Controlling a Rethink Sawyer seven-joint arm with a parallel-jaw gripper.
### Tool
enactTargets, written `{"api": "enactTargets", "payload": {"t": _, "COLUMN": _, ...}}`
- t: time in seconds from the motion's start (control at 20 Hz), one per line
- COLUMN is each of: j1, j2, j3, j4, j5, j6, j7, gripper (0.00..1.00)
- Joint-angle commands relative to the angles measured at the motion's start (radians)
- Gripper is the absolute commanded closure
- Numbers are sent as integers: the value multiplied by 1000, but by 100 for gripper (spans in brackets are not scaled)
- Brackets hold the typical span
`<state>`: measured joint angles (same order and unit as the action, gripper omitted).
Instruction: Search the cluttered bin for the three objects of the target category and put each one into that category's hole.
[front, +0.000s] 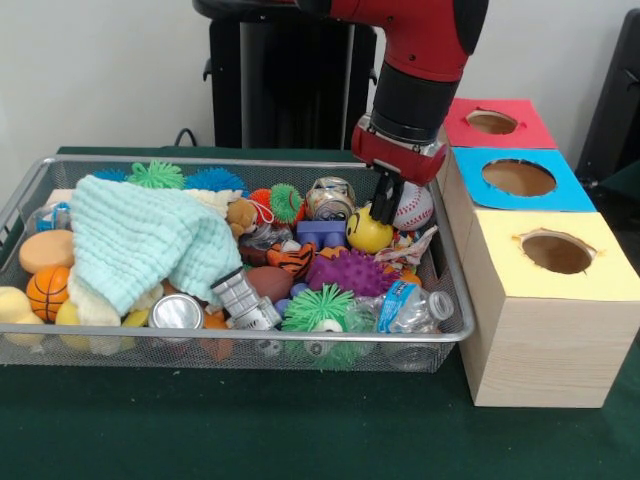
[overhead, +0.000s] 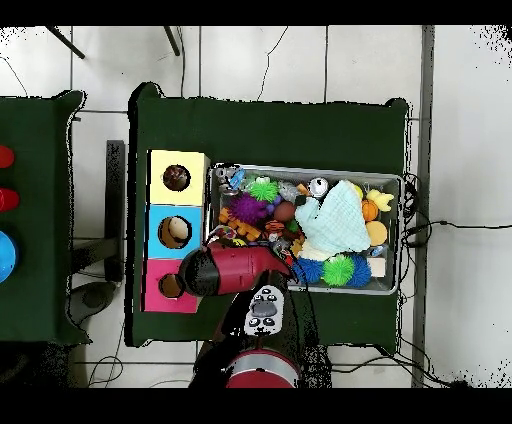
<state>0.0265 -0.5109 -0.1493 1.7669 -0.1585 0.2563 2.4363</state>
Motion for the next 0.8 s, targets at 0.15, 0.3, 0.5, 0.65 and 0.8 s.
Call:
{"api": "enactTargets", "payload": {"t": 0.15, "j1": -26, "j2": 38, "j3": 96, "j4": 3, "j5": -14, "j6": -59, "j7": 48, "gripper": 100}}
{"api": "enactTargets", "payload": {"t": 0.3, "j1": -20, "j2": 29, "j3": 94, "j4": -7, "j5": -4, "j6": -35, "j7": 50, "gripper": 100}}
{"api": "enactTargets", "payload": {"t": 0.5, "j1": -9, "j2": 46, "j3": 93, "j4": -49, "j5": 10, "j6": -24, "j7": 55, "gripper": 100}}
{"api": "enactTargets", "payload": {"t": 0.65, "j1": -2, "j2": 66, "j3": 92, "j4": -74, "j5": 22, "j6": -30, "j7": 67, "gripper": 100}}
{"api": "enactTargets", "payload": {"t": 0.8, "j1": -1, "j2": 67, "j3": 93, "j4": -86, "j5": 30, "j6": -20, "j7": 70, "gripper": 100}}
